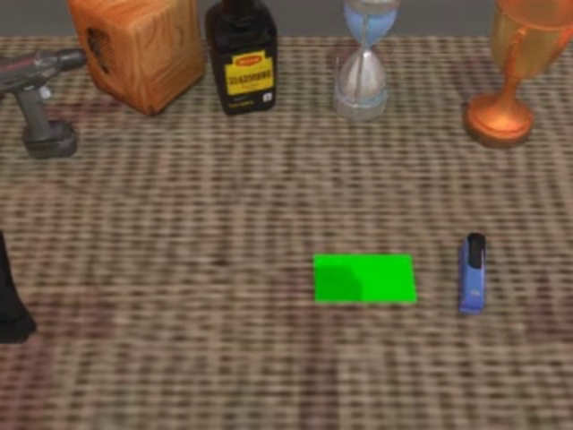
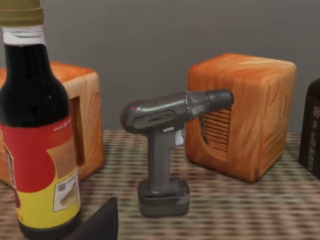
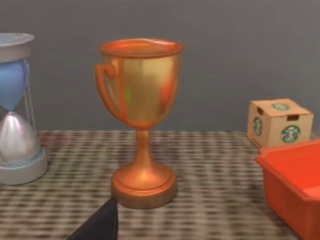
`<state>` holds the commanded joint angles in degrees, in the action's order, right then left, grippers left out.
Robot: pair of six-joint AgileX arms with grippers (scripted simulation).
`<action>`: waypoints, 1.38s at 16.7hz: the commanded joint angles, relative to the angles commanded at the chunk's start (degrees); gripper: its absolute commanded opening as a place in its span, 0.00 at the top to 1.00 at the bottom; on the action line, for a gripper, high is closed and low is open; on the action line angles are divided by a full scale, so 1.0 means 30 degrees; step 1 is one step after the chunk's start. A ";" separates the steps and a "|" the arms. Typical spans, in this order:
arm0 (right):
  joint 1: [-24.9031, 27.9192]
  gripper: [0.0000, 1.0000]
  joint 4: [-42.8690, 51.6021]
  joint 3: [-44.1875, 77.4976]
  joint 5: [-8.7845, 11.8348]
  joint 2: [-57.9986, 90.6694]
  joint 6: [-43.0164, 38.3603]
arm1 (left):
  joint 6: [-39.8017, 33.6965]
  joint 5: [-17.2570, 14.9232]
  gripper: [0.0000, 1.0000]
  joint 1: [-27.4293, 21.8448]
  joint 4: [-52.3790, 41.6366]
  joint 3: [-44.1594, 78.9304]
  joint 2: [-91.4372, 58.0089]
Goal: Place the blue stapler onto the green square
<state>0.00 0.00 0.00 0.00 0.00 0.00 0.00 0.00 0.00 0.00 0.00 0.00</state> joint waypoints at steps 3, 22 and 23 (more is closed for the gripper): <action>0.0062 0.00 0.0150 0.0187 0.0014 0.0191 -0.0073 | 0.0000 0.0000 0.00 0.0000 0.0000 0.0000 0.0000; 0.5620 0.00 1.8242 2.3072 0.0081 2.9906 -0.8140 | 0.0000 0.0000 0.00 0.0000 0.0000 0.0000 0.0000; 0.5892 0.00 1.9083 2.4209 0.0085 3.1253 -0.8526 | 0.0000 0.0000 0.00 0.0000 0.0000 0.0000 0.0000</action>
<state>17.68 57.25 72.63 0.25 93.76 -25.58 0.00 0.00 0.00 0.00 0.00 0.00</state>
